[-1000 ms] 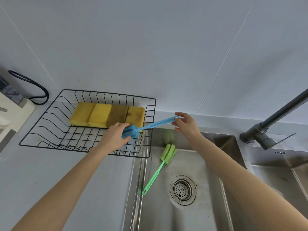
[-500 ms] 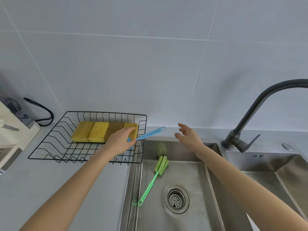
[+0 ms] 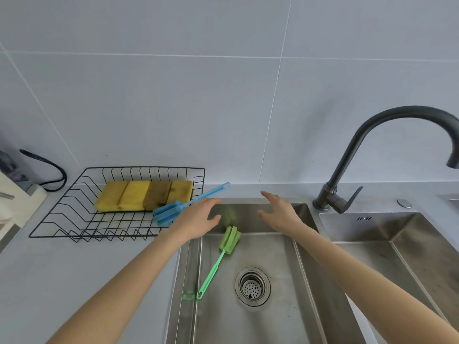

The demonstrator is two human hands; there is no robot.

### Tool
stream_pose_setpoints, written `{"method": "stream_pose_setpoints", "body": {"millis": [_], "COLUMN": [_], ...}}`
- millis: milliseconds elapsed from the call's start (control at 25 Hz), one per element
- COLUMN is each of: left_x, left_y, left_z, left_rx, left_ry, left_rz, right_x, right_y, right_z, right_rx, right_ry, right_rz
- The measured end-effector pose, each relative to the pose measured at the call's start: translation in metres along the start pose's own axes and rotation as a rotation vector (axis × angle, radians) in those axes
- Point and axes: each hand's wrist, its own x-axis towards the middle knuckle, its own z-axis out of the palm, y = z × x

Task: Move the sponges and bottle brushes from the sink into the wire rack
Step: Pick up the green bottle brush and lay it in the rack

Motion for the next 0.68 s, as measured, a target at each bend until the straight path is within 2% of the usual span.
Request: {"method": "stream_pose_setpoints", "body": {"millis": [280,680], "left_x": [0.005,0.017], "left_y": [0.007,-0.033], "left_z": [0.046,0.117], "left_rx": [-0.018,-0.023], "left_ry": [-0.127,-0.310], "left_rz": [0.005,-0.187], "right_x": [0.003,0.033], "right_y": [0.028,0.059], "right_z": [0.031,0.097], "right_rx": [-0.081,-0.219], "right_ry": [-0.118,-0.321], "right_rz": [0.005,0.019]}}
